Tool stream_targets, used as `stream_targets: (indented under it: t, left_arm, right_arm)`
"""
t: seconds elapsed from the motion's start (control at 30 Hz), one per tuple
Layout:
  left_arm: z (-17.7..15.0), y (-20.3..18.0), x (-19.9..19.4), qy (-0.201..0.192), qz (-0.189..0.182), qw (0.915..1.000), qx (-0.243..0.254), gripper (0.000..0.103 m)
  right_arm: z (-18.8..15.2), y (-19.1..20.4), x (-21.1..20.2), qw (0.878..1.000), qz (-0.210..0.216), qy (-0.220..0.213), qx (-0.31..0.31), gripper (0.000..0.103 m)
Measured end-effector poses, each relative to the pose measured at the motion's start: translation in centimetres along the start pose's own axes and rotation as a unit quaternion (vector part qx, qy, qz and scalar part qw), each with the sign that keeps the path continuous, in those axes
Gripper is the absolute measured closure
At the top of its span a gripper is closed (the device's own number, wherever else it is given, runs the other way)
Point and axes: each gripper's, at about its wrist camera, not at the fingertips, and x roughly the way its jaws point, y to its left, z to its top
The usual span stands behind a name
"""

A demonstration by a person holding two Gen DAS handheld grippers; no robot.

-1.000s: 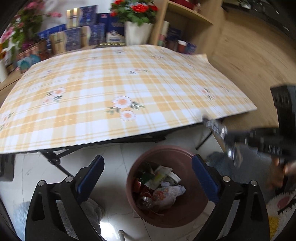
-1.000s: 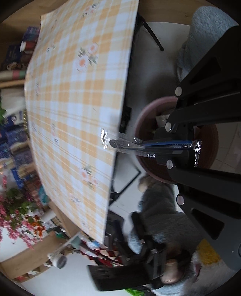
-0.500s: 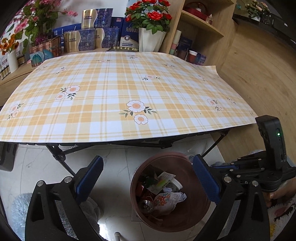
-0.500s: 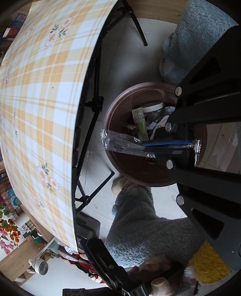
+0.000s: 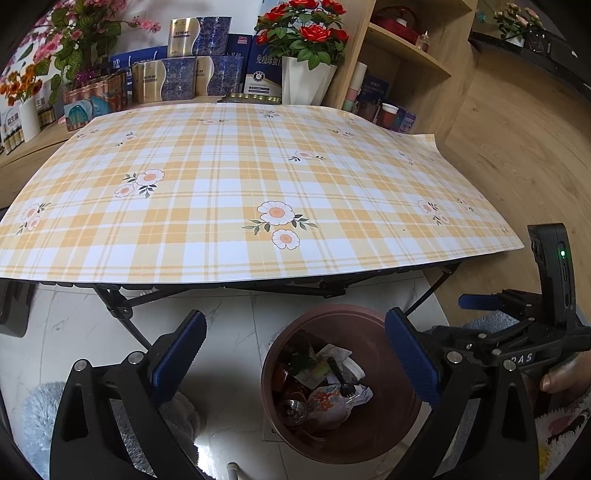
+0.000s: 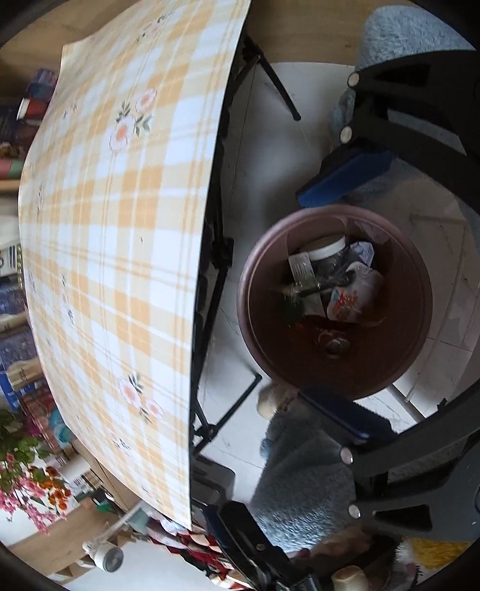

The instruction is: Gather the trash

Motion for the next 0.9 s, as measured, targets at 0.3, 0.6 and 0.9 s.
stream_targets:
  t: [0.3,0.6,0.9]
  left_arm:
    - [1.0,-0.1,-0.7,-0.014,0.022,0.9997,0.003,0.007]
    - [7.9,-1.5,-5.6,-0.115,0.092,0.9888,0.025,0.006]
    - [13.3,-4.5,-11.7,-0.206,0.115,0.9704,0.051,0.006]
  right_arm:
    - [1.4,-1.2,-2.4,0.999,-0.03,-0.036,0.002,0.006]
    - [7.5,-2.3,-12.0,0.984,-0.082,-0.159,-0.012,0.006]
    - [10.3,-2.7,-19.7,0.964,-0.096,-0.249,0.004,0.006]
